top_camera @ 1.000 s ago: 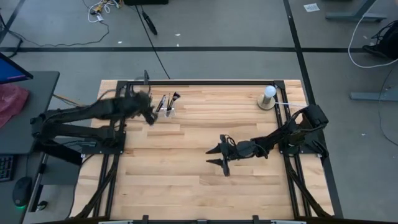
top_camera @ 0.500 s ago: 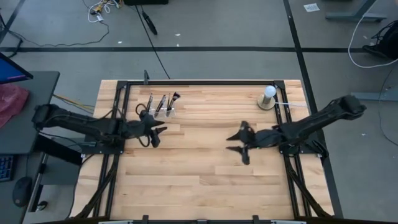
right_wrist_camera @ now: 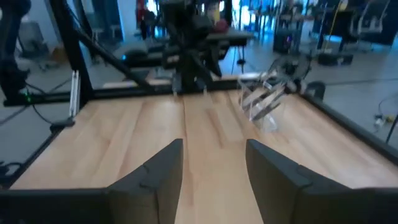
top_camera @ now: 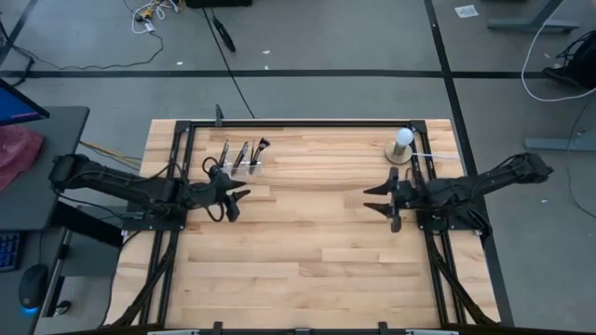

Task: Put items in baskets/containers
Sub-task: Return to Home Position

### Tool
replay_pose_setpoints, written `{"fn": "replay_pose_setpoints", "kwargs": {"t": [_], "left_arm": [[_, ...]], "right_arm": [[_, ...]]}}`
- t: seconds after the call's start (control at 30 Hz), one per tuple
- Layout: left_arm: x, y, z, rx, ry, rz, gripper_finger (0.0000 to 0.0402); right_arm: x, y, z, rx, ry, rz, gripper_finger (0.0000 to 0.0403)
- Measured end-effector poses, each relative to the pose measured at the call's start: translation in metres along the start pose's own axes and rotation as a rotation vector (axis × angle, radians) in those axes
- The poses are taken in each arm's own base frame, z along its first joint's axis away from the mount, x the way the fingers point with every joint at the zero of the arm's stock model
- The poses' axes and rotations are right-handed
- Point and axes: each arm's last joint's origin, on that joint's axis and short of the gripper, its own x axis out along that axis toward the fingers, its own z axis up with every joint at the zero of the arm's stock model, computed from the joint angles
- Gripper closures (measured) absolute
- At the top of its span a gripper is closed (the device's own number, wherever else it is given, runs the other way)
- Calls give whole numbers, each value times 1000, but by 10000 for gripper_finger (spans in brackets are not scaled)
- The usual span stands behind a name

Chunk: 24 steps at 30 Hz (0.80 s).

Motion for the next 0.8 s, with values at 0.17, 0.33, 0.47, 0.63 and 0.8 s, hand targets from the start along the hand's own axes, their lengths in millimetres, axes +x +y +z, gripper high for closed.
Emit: {"fn": "replay_pose_setpoints", "kwargs": {"t": [0.17,0.33,0.47,0.63,0.8], "left_arm": [[0,0,0,-1,-2,6,268],[0,0,0,-2,-3,6,268],[0,0,1,-6,-12,9,268],[0,0,1,-15,-16,10,268],[0,0,1,-15,-15,10,268]], "right_arm": [[-17,-13,1,9,-61,-36,227],[-30,-22,2,31,-89,-1,227],[-35,-26,1,61,-116,31,227],[-26,-27,-21,59,-161,56,227],[-20,-30,-43,85,-166,34,227]]}}
